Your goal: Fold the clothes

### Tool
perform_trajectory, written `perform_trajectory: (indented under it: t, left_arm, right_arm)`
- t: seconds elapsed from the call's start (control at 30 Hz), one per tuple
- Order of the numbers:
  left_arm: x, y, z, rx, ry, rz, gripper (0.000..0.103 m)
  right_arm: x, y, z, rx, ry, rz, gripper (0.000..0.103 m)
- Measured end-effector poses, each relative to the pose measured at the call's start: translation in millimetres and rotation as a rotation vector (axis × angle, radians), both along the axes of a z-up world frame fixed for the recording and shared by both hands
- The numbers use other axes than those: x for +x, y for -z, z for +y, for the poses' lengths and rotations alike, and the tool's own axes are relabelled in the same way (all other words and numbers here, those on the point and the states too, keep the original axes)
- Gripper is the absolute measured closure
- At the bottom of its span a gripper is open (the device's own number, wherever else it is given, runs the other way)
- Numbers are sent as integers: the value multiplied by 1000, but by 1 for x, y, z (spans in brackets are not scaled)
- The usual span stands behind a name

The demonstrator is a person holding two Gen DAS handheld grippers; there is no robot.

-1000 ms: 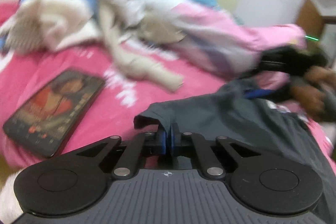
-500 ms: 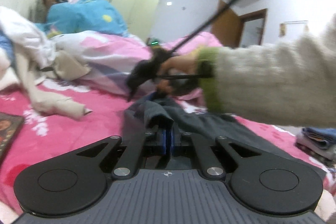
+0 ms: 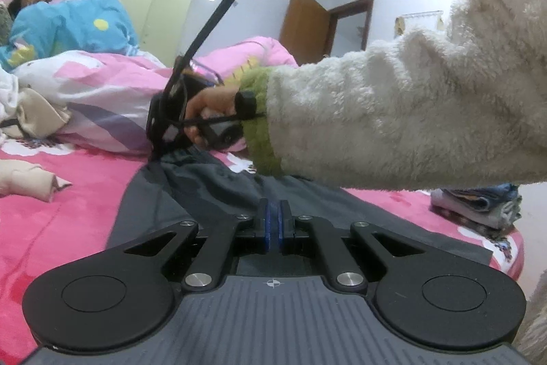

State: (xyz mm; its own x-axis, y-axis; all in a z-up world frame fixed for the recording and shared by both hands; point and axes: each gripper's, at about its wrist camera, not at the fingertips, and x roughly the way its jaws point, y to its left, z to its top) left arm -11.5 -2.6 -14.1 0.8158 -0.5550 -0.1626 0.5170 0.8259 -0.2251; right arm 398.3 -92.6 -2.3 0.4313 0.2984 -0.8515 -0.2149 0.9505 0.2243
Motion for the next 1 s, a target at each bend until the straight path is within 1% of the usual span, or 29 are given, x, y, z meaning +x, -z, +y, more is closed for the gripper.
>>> perform_trajectory:
  t: [0.1, 0.17, 0.23, 0.27, 0.3, 0.37, 0.4, 0.43, 0.5, 0.53, 0.6, 0.67, 0.77, 0.87, 1.0]
  left_arm:
    - [1, 1, -5, 8, 3, 14, 101]
    - [1, 2, -9, 40, 4, 17, 100]
    - [-3, 3, -13, 90, 6, 20, 99]
    - [-6, 4, -14, 122, 13, 21, 97]
    - [-9, 6, -14, 148, 11, 21, 91]
    - [-15, 8, -11, 190, 4, 34, 82]
    - [-18, 9, -7, 201, -2, 45, 81]
    - [-20, 9, -1, 199, -12, 62, 80]
    - [-23, 8, 12, 177, -31, 104, 74]
    - [-23, 8, 21, 153, -41, 132, 73]
    - [-24, 7, 38, 99, -60, 183, 72]
    - [-24, 5, 54, 44, -83, 223, 72]
    - [-24, 5, 69, -8, -128, 260, 71]
    - [-21, 5, 74, -41, -164, 295, 71]
    - [-20, 7, 74, -52, -179, 329, 71]
  right_arm:
    - [-7, -19, -15, 54, 1, -34, 101]
    - [-10, -25, -25, 87, 17, -31, 101]
    - [-13, -29, -36, 131, 37, -20, 94]
    - [-15, -31, -41, 159, 45, -15, 88]
    - [-18, -33, -47, 196, 50, -13, 80]
    - [-31, -42, -61, 284, 45, -13, 75]
    - [-39, -47, -67, 319, 30, -13, 74]
    - [-49, -52, -74, 348, 12, -16, 73]
    - [-76, -66, -90, 384, -37, -33, 70]
    - [-90, -73, -99, 401, -59, -43, 69]
    - [-121, -87, -120, 429, -90, -64, 63]
    - [-154, -90, -138, 461, -107, -54, 61]
    - [-204, -74, -149, 528, -120, 16, 60]
    - [-245, -39, -140, 573, -113, 121, 57]
    - [-273, 6, -128, 576, -54, 197, 57]
